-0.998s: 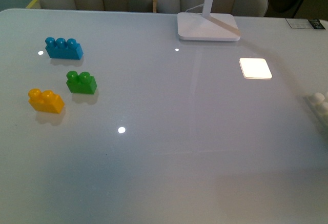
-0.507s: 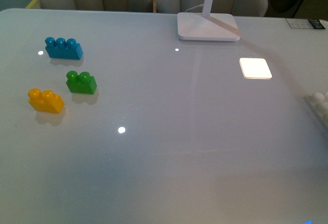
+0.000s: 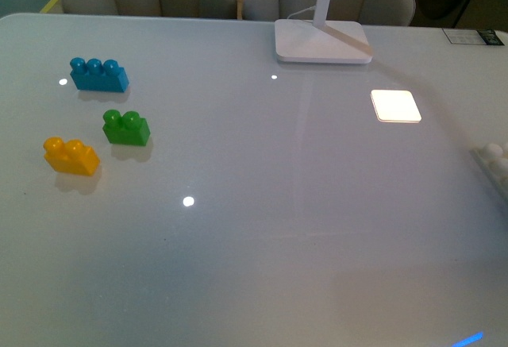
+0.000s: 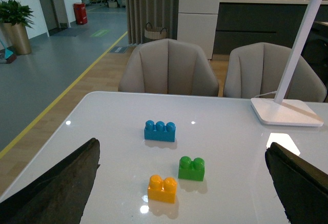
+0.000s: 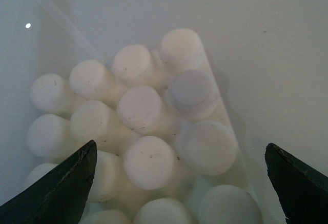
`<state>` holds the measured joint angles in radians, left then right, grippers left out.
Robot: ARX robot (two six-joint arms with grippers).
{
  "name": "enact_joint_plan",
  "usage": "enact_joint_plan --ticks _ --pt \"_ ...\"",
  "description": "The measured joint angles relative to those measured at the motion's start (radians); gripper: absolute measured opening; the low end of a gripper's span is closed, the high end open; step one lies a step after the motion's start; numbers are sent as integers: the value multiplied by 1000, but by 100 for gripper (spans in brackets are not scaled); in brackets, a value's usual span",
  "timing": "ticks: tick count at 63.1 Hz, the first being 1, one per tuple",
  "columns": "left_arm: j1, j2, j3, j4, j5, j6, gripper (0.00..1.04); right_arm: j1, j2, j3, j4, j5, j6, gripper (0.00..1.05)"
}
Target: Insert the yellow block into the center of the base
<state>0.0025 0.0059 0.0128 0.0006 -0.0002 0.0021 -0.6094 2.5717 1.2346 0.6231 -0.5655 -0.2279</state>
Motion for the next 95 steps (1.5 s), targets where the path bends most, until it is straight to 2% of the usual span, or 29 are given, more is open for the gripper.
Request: enact_joint_plan --ticks 20,34,60,79,95 --pt "0 0 0 0 0 0 97 40 12 -43 51 8 15 96" --pt "0 0 0 0 0 0 97 106 2 -120 101 16 29 96" --pt "0 0 0 0 0 0 97 373 -3 -169 165 176 195 96" --pt "0 0 0 0 0 0 97 579 9 -69 37 257 216 96" --pt "0 0 0 0 0 0 97 712 12 45 -155 319 250 96"
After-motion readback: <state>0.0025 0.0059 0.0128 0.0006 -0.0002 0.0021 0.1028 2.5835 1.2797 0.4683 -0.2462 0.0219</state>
